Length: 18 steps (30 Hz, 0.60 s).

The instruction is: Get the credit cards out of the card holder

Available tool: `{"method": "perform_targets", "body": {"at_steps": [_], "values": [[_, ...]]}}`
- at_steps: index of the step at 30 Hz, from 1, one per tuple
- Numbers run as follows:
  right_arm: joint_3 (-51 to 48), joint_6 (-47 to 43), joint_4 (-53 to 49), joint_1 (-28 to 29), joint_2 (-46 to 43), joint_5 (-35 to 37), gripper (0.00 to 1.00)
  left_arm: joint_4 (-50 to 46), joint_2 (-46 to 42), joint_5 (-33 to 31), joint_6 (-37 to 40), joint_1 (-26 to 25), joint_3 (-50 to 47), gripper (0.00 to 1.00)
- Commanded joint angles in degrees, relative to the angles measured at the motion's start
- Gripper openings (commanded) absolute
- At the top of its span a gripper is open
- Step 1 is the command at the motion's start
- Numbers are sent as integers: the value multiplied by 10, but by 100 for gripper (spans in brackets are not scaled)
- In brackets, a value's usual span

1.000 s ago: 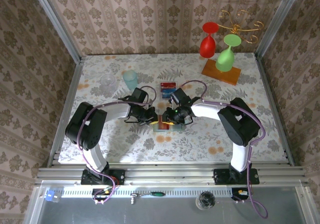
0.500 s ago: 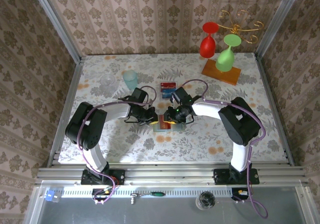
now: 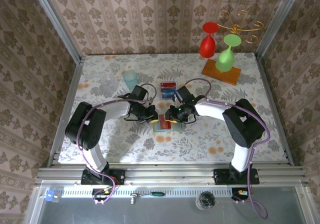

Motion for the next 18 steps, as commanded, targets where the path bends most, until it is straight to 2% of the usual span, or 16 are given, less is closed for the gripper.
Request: {"method": "perform_targets", "body": {"at_steps": [1, 10, 18], "values": [[-12, 5, -2, -10, -14, 4, 28, -25, -16, 4, 12, -8, 17, 0], [-13, 4, 8, -17, 8, -26, 28, -2, 9, 12, 1, -16, 8, 0], [-14, 3, 15, -22, 27, -34, 28, -36, 25, -13, 11, -19, 16, 0]]}}
